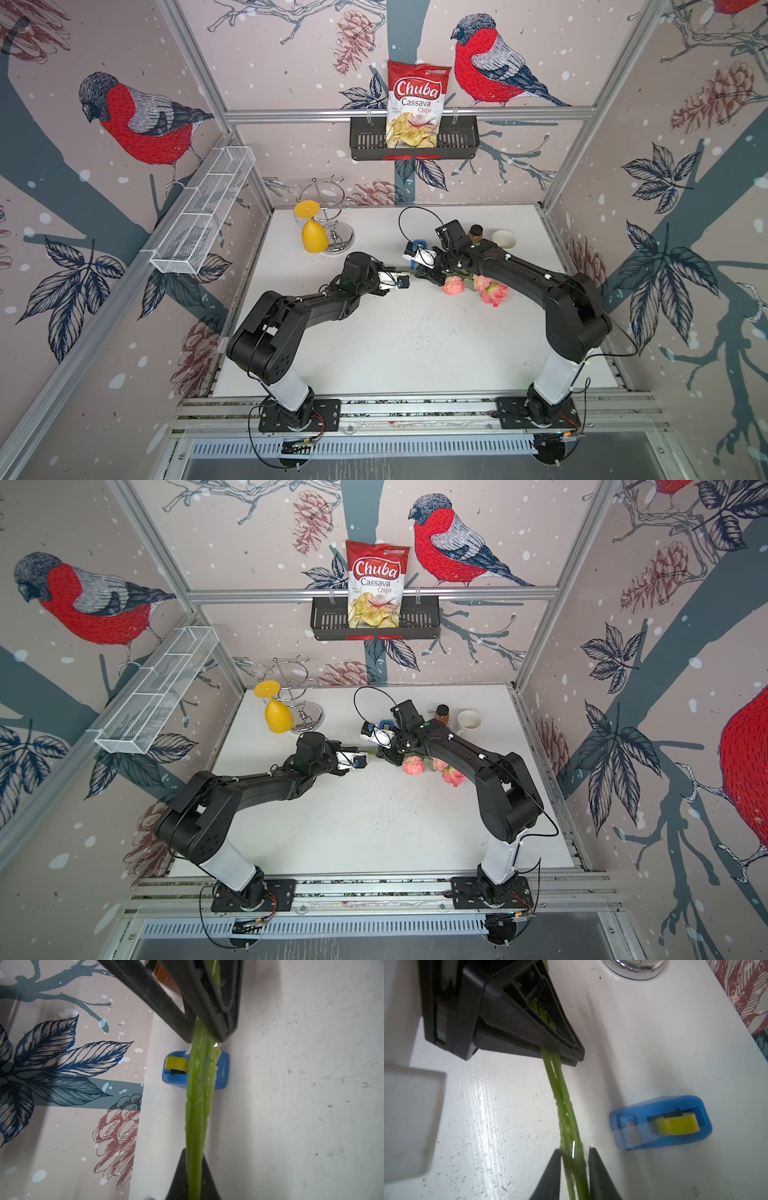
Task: Wrap bouquets with tape
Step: Wrap the tape around the bouquet.
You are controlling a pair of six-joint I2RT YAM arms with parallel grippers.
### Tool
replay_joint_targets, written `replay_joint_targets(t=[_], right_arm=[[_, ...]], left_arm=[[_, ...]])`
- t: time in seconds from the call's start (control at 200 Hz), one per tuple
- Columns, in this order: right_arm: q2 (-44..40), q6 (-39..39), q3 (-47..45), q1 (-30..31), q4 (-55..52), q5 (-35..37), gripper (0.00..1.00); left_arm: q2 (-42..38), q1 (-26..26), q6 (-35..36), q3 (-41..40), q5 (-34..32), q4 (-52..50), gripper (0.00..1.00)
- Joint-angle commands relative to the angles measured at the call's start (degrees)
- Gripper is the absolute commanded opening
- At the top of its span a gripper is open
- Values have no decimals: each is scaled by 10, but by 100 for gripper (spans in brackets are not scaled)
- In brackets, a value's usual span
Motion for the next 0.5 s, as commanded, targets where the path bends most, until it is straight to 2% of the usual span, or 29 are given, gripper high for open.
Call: replay_joint_targets(t=[0.0, 0.27, 0.315, 0.495], right_arm=[[5, -8, 5, 1, -7, -1, 20], [5, -14, 3, 2, 4, 20, 5], [6, -14, 3, 2, 5, 24, 5], [15, -7, 7, 2, 1, 44, 25]], left_arm=[[-5, -1, -2, -5, 0, 77, 0], [1, -2, -18, -8, -7, 116, 0], [0, -2, -27, -6, -5, 116, 0], [3, -3, -34, -4, -3, 119, 0]])
